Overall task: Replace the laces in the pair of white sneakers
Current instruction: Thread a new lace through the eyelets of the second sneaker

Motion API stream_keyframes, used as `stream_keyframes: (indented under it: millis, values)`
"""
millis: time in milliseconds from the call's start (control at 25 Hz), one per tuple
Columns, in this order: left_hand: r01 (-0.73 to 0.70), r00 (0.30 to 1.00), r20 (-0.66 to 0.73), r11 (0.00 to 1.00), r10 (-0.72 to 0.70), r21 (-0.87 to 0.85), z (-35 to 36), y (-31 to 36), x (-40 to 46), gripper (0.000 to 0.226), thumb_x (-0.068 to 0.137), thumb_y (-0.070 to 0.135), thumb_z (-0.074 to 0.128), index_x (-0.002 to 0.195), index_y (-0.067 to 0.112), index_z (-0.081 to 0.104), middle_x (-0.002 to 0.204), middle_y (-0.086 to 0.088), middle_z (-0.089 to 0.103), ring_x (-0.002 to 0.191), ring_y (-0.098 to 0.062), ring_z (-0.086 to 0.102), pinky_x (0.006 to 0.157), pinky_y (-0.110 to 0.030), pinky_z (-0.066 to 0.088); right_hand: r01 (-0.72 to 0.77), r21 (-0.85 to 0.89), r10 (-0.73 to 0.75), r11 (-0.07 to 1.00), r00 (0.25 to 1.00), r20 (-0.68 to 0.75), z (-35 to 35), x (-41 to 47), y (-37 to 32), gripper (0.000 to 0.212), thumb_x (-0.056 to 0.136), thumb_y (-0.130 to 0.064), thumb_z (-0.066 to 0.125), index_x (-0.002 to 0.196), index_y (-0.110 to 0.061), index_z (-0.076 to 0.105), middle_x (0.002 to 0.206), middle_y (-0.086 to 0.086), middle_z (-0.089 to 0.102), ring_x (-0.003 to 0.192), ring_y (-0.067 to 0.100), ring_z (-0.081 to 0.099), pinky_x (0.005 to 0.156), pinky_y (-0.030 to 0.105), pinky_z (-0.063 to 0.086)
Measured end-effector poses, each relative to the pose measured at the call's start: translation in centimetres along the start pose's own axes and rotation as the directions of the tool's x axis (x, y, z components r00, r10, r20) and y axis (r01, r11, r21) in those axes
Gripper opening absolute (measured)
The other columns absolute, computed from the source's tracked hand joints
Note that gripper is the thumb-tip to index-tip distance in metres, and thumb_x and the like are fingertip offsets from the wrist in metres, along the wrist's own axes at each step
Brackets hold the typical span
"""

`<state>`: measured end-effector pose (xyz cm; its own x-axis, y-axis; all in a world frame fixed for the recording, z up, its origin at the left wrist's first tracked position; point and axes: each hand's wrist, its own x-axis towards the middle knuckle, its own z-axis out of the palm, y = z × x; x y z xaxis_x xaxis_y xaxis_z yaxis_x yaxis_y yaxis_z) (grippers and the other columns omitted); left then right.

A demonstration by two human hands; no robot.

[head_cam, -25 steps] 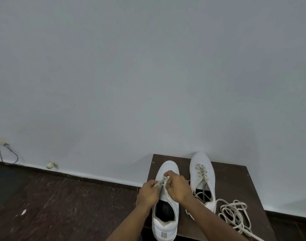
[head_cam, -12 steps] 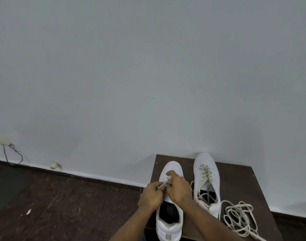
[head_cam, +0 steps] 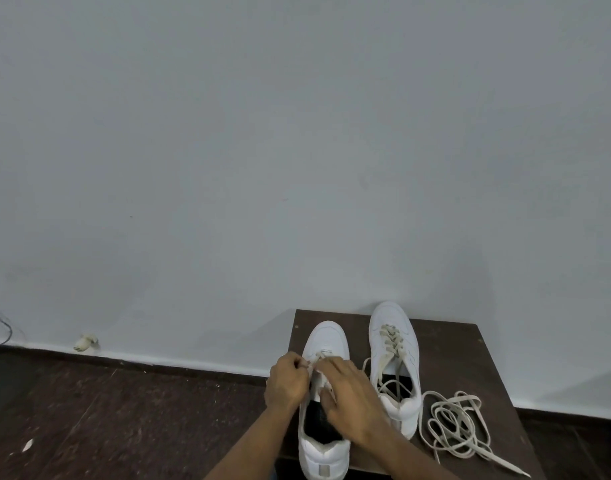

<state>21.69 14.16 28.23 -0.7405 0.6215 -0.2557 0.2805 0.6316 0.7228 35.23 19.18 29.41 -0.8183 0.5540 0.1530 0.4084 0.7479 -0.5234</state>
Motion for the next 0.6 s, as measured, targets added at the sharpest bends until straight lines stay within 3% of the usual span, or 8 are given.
stream_keyframes:
  millis: [80,120,160,240,320,360,480,600]
  values:
    - [0.085,0.996,-0.007,0.959,-0.09,-0.269,-0.4,1.1,0.1,0.021,0.088,0.003,0.045,0.08,0.013,0.062,0.09,-0.008,0.07,0.083,-0.021,0.064,0.075,-0.036,0.054,0.145,-0.088,-0.137,0.986,0.987,0.086,0.1,-2.6,-0.3,0.026,0.087,-0.041,0.045,0.103,-0.029,0.061,0.1,-0.009,0.064,0.095,0.013,0.056,0.087,0.03,0.037]
    - [0.138,0.99,0.035,0.861,-0.139,-0.49,-1.0,2.0,0.1,0.022,0.089,0.0,0.043,0.08,0.009,0.061,0.091,-0.014,0.071,0.082,-0.024,0.067,0.076,-0.037,0.055,0.214,-0.16,-0.188,0.963,0.968,0.166,0.8,-3.7,-0.1,0.027,0.083,-0.049,0.047,0.095,-0.031,0.062,0.088,-0.013,0.065,0.085,0.009,0.058,0.086,0.027,0.034]
    - [0.186,0.981,0.085,0.711,-0.175,-0.678,-1.8,2.9,0.0,0.023,0.092,-0.001,0.04,0.082,0.007,0.059,0.09,-0.017,0.071,0.081,-0.026,0.068,0.075,-0.037,0.055,0.253,-0.236,-0.201,0.938,0.954,0.224,1.7,-4.5,0.3,0.028,0.077,-0.057,0.05,0.087,-0.033,0.061,0.075,-0.016,0.064,0.075,0.004,0.058,0.085,0.025,0.03]
    - [0.188,0.977,0.129,0.396,-0.172,-0.899,-4.4,5.3,0.2,0.024,0.097,0.001,0.036,0.084,0.006,0.056,0.078,-0.014,0.067,0.073,-0.026,0.066,0.073,-0.037,0.055,0.313,-0.351,-0.225,0.882,0.936,0.27,2.7,-4.8,0.9,0.03,0.069,-0.063,0.054,0.077,-0.035,0.054,0.063,-0.018,0.058,0.064,0.0,0.054,0.083,0.022,0.027]
    - [0.123,0.989,0.111,0.136,-0.095,-0.983,-8.1,8.1,0.5,0.027,0.095,-0.001,0.035,0.075,0.009,0.05,0.06,-0.006,0.053,0.052,-0.017,0.054,0.067,-0.032,0.053,0.299,-0.326,-0.19,0.897,0.926,0.327,2.4,-4.4,0.5,0.033,0.076,-0.058,0.053,0.082,-0.026,0.052,0.073,-0.012,0.063,0.074,0.009,0.058,0.09,0.026,0.028]
    - [0.091,0.995,0.088,0.052,-0.05,-0.995,-10.0,9.7,0.8,0.029,0.093,-0.003,0.033,0.072,0.012,0.047,0.055,-0.002,0.048,0.044,-0.013,0.046,0.059,-0.027,0.051,0.282,-0.308,-0.175,0.908,0.927,0.331,1.9,-4.2,0.2,0.034,0.081,-0.054,0.05,0.088,-0.021,0.052,0.084,-0.005,0.066,0.085,0.017,0.059,0.095,0.031,0.028]
    - [-0.002,0.997,-0.009,-0.089,0.077,-0.996,-16.3,15.0,0.8,0.034,0.093,-0.003,0.031,0.068,0.016,0.044,0.047,0.004,0.045,0.032,-0.004,0.033,0.042,-0.013,0.037,0.269,-0.288,-0.168,0.919,0.929,0.33,1.5,-4.2,-0.4,0.037,0.088,-0.048,0.045,0.098,-0.013,0.052,0.102,0.009,0.066,0.101,0.028,0.053,0.103,0.037,0.024]
    - [-0.061,0.971,-0.114,-0.243,0.21,-0.968,-21.9,19.6,-0.5,0.033,0.098,0.002,0.032,0.072,0.016,0.047,0.043,0.004,0.048,0.029,-0.003,0.033,0.035,-0.012,0.032,0.239,-0.231,-0.154,0.943,0.93,0.334,1.1,-4.5,-0.7,0.037,0.089,-0.048,0.047,0.097,-0.012,0.052,0.101,0.01,0.065,0.102,0.028,0.052,0.098,0.033,0.02]
